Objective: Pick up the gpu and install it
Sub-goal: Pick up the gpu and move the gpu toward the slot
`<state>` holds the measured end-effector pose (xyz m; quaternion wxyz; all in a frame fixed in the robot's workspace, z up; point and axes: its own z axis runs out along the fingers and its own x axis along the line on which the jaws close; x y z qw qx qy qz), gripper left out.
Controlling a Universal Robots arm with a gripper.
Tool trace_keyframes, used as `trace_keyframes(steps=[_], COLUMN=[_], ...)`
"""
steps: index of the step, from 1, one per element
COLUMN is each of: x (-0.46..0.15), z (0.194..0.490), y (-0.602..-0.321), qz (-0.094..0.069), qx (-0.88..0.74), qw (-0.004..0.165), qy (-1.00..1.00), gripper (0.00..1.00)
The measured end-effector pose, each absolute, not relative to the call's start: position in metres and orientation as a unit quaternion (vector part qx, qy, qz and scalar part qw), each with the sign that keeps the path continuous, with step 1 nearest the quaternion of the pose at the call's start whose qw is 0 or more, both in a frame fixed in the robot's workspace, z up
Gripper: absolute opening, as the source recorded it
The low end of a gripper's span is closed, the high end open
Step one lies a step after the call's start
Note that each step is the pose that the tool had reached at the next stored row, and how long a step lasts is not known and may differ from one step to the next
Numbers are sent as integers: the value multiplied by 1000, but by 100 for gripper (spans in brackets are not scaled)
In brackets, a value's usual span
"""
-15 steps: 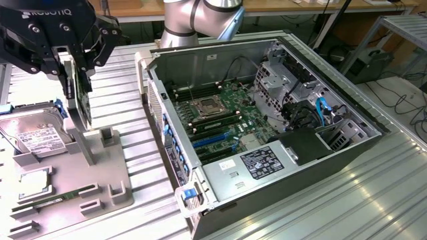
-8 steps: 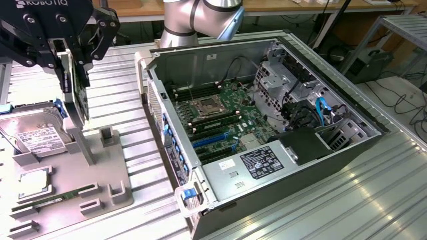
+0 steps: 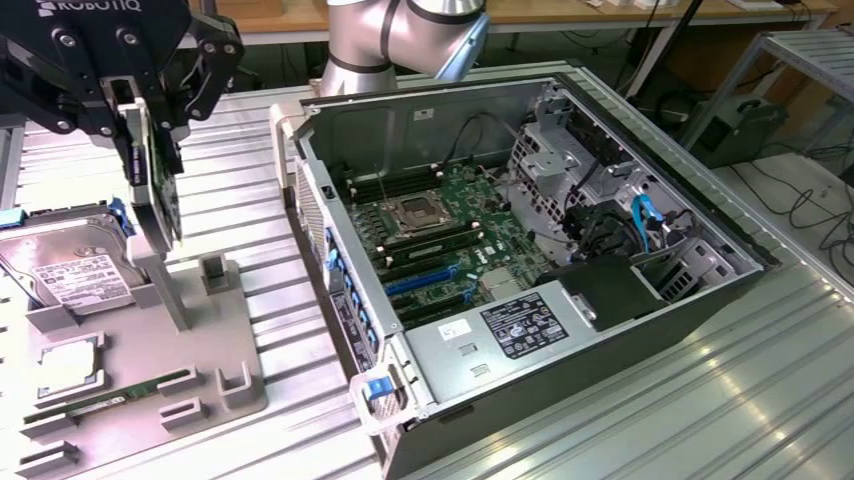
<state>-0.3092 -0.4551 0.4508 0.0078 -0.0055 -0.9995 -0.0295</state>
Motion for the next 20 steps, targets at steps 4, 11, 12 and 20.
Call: trace_keyframes(steps=[4, 11, 12, 20], x=[-303, -295, -294, -281], z=[451, 451, 451, 451], y=[-455, -455, -455, -455], qz=[-29, -29, -29, -29], qx=[-6, -6, -6, -6], qw=[8, 8, 8, 8], qy=[-1000, -1000, -1000, -1000], gripper=[27, 27, 27, 27])
